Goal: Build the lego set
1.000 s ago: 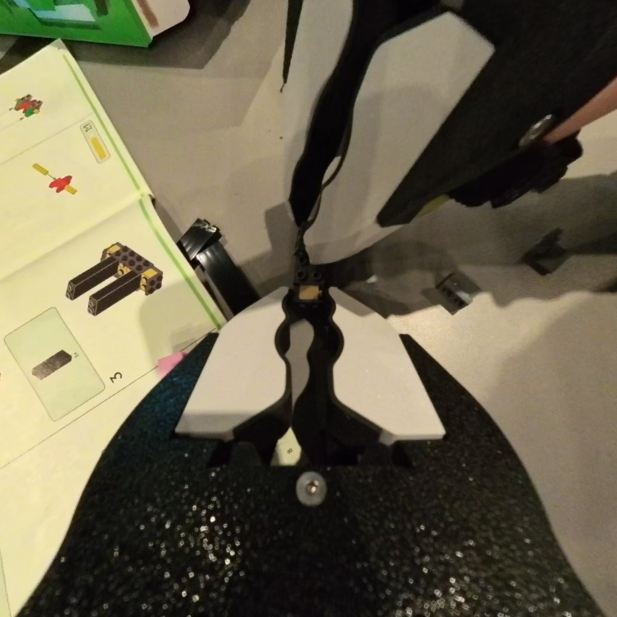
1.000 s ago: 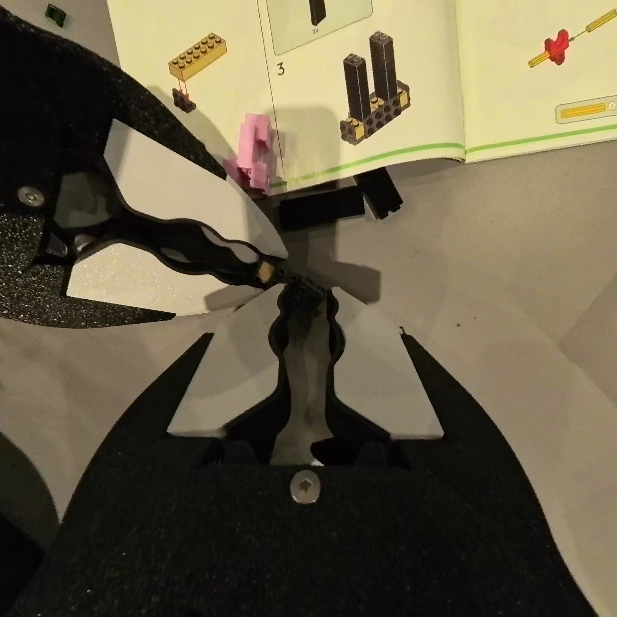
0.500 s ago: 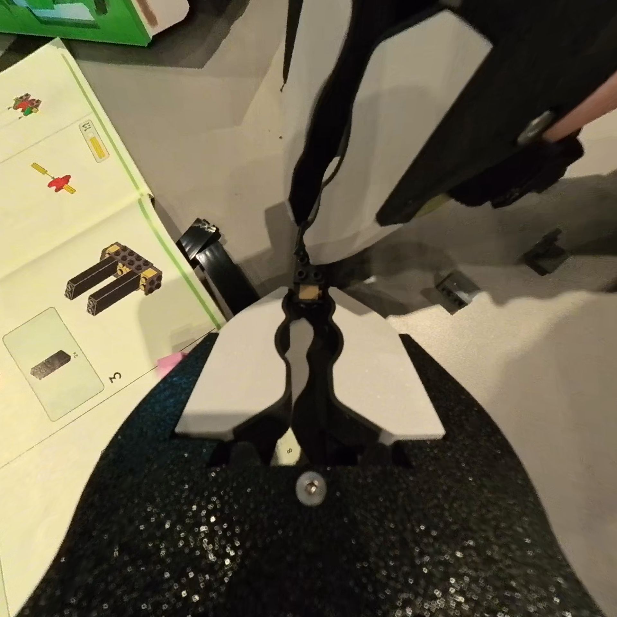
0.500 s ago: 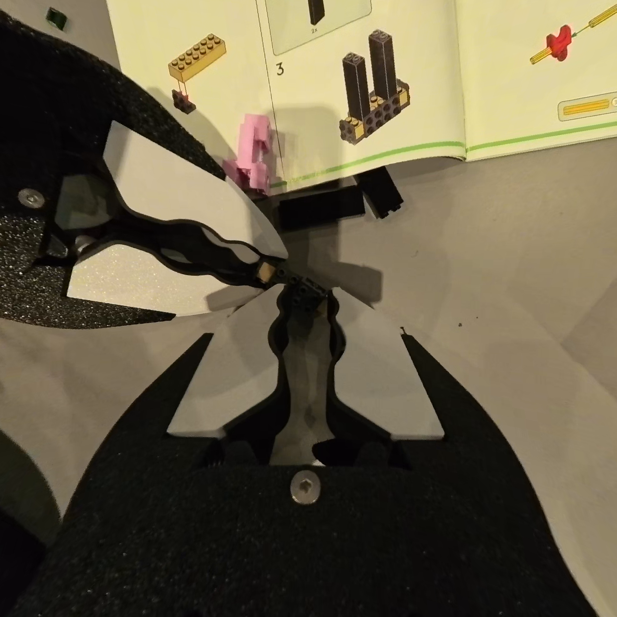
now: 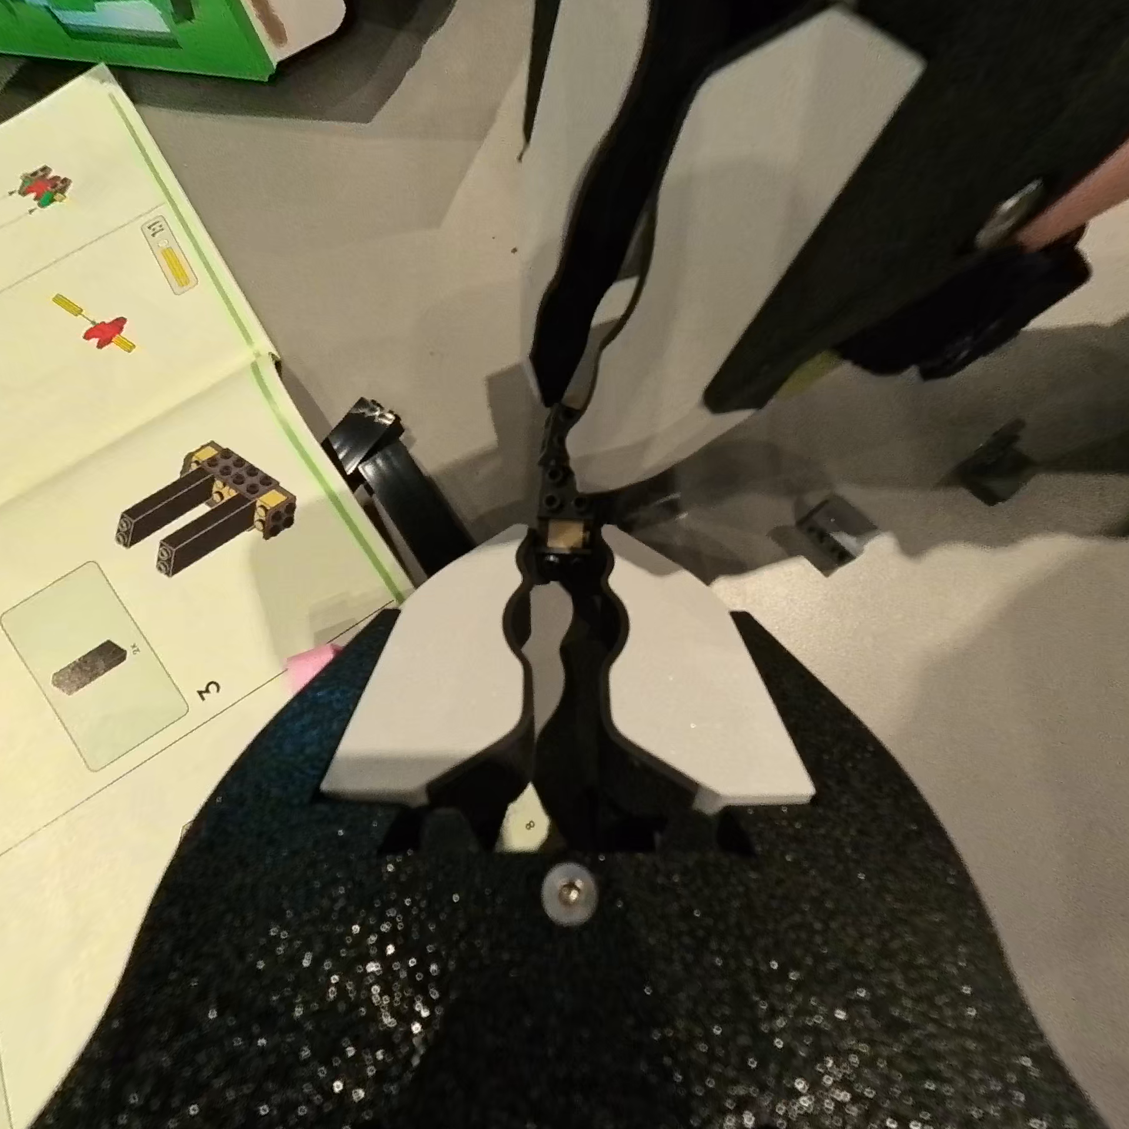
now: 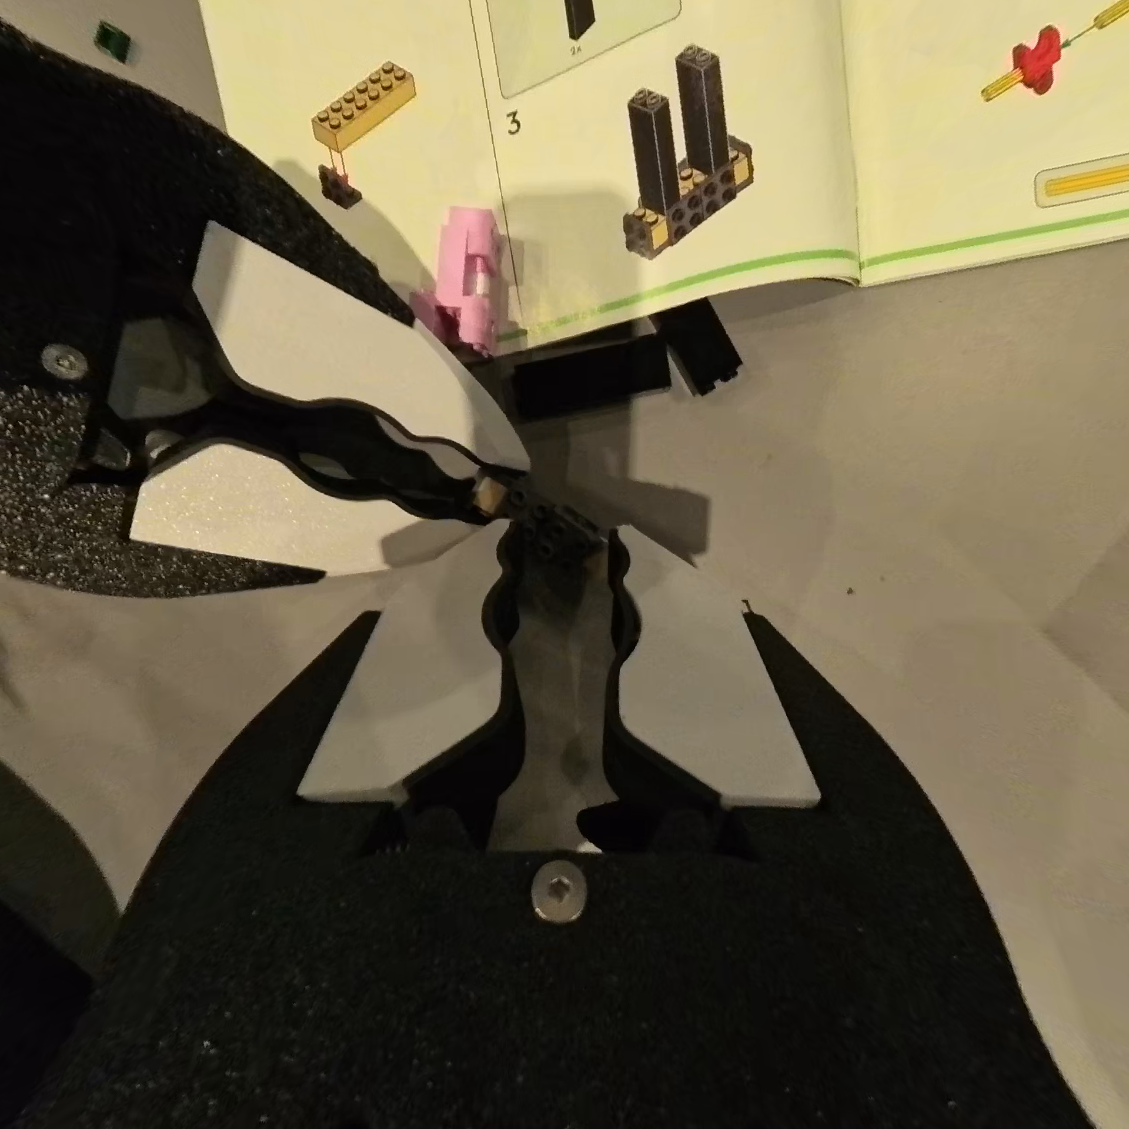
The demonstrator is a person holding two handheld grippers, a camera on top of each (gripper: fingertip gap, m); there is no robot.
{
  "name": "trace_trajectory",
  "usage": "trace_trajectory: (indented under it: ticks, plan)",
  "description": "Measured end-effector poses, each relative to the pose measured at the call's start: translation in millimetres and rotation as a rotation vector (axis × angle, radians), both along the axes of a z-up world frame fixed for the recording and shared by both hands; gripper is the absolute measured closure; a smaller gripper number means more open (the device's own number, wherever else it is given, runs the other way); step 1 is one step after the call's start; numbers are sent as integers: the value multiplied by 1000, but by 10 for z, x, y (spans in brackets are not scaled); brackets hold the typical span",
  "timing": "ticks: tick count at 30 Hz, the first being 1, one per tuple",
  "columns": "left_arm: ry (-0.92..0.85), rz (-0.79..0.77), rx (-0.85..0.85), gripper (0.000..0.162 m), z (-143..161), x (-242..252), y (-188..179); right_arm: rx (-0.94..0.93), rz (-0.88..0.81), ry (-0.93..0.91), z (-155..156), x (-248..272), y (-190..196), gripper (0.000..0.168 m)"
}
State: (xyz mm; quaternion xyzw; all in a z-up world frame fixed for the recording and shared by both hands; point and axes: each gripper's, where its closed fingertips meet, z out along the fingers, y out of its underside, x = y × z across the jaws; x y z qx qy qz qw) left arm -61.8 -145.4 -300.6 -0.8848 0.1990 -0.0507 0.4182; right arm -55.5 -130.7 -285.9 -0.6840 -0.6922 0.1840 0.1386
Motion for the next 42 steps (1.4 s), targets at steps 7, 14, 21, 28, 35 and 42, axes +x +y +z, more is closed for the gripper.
trace_trajectory:
  ticks: [7, 14, 21, 28, 35, 42]
  plan:
    - [-3, 0, -2, 145, -2, 0, 0, -40, 11, 71, 139, 65, -15, 139]
    - [-8, 1, -4, 145, -2, -2, 1, -74, 187, 345, 446, 88, -57, 136]
    - [34, 4, 21, 141, 8, -6, 4, -17, 469, 494, 450, 145, -138, 145]
    - [-6, -21, 42, 130, 60, 9, 9, 92, 685, 582, 328, 97, -109, 140]
    - [55, -73, 66, 129, 55, 20, 14, -117, 794, 677, 288, 115, -88, 135]
    - [54, -68, 42, 128, 24, -10, 48, -237, 849, 700, 321, 77, -54, 132]
